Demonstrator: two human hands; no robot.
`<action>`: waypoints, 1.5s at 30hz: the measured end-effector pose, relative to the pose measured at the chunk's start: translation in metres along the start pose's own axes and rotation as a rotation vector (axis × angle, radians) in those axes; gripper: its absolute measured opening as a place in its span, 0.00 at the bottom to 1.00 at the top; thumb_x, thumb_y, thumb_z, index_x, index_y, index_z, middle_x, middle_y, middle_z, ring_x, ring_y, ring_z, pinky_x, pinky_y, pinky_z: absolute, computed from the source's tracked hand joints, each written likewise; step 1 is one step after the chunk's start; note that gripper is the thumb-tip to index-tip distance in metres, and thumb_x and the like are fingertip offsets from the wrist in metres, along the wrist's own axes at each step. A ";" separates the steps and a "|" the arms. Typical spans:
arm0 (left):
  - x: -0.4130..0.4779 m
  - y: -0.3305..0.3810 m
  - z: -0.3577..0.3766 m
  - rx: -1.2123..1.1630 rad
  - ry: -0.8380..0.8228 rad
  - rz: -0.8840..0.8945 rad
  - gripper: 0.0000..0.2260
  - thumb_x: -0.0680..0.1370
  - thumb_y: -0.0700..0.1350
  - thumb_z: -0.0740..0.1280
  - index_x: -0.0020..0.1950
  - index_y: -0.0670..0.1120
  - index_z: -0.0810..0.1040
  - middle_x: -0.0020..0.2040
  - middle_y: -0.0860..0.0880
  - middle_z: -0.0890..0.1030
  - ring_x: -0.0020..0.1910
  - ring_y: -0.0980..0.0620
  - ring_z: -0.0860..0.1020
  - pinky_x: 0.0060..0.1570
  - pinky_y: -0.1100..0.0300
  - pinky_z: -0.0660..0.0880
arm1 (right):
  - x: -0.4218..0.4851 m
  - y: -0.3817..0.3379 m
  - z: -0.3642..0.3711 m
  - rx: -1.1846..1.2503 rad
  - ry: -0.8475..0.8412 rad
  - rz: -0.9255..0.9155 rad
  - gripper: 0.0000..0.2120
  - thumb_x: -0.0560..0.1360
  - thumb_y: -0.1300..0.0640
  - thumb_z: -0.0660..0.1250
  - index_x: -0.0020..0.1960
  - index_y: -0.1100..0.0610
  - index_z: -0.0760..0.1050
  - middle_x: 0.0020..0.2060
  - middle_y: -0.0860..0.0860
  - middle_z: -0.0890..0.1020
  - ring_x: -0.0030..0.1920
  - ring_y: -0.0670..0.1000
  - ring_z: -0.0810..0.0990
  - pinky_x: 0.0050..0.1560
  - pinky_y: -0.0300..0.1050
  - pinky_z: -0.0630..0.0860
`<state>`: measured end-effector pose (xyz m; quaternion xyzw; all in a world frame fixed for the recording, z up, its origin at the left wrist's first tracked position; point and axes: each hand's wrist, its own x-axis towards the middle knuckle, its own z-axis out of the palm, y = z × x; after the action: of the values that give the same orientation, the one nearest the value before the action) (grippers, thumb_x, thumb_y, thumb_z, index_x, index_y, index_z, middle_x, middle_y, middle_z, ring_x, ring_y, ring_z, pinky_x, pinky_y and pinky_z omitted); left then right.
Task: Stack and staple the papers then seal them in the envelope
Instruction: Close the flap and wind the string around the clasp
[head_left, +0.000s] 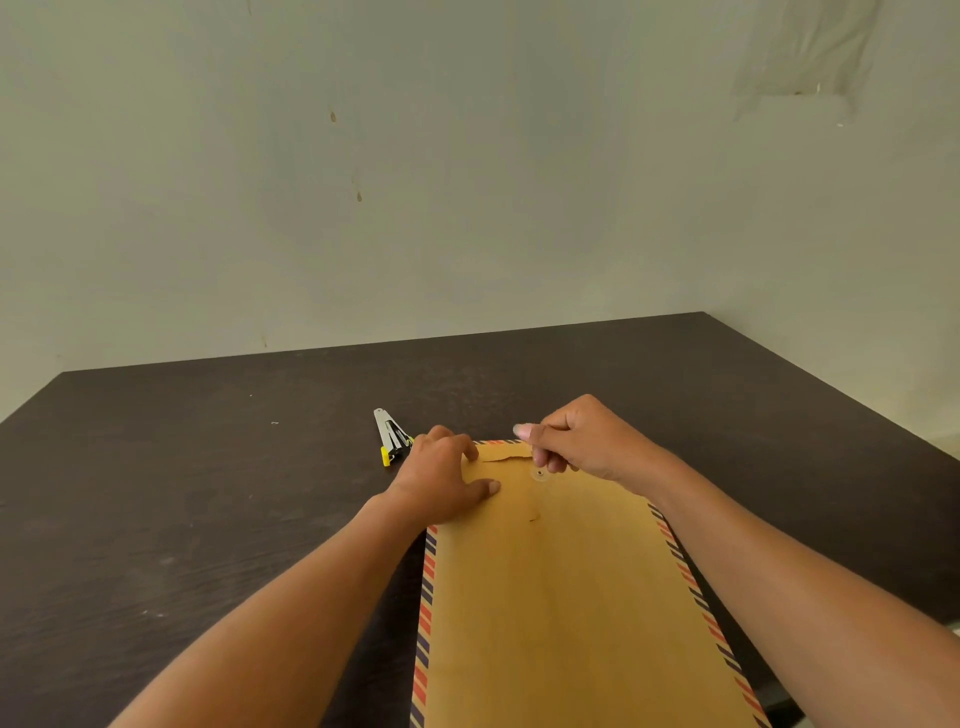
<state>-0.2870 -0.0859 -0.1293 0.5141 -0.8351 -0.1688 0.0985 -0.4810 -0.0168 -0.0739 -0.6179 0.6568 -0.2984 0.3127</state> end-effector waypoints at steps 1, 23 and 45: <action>0.000 0.001 -0.001 0.000 -0.008 0.004 0.23 0.76 0.59 0.70 0.68 0.52 0.74 0.71 0.48 0.69 0.71 0.45 0.66 0.69 0.52 0.66 | -0.001 0.001 0.001 -0.041 0.018 0.006 0.21 0.78 0.44 0.70 0.37 0.59 0.85 0.34 0.53 0.87 0.34 0.43 0.82 0.43 0.44 0.79; 0.006 0.023 0.006 0.254 -0.043 0.275 0.20 0.83 0.48 0.60 0.75 0.60 0.69 0.73 0.52 0.69 0.70 0.46 0.66 0.68 0.43 0.69 | -0.020 0.030 0.033 -0.218 0.121 0.218 0.14 0.81 0.59 0.60 0.51 0.52 0.85 0.51 0.45 0.85 0.55 0.50 0.81 0.56 0.45 0.78; 0.005 0.031 0.015 0.105 0.011 0.102 0.17 0.79 0.60 0.62 0.68 0.61 0.74 0.70 0.53 0.70 0.69 0.45 0.65 0.67 0.44 0.66 | -0.016 0.037 0.015 -0.127 0.138 0.397 0.08 0.75 0.56 0.71 0.39 0.59 0.81 0.32 0.54 0.75 0.30 0.54 0.70 0.27 0.41 0.66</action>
<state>-0.3200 -0.0753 -0.1318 0.4761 -0.8675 -0.1167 0.0843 -0.4920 0.0017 -0.1114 -0.4732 0.8028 -0.2304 0.2801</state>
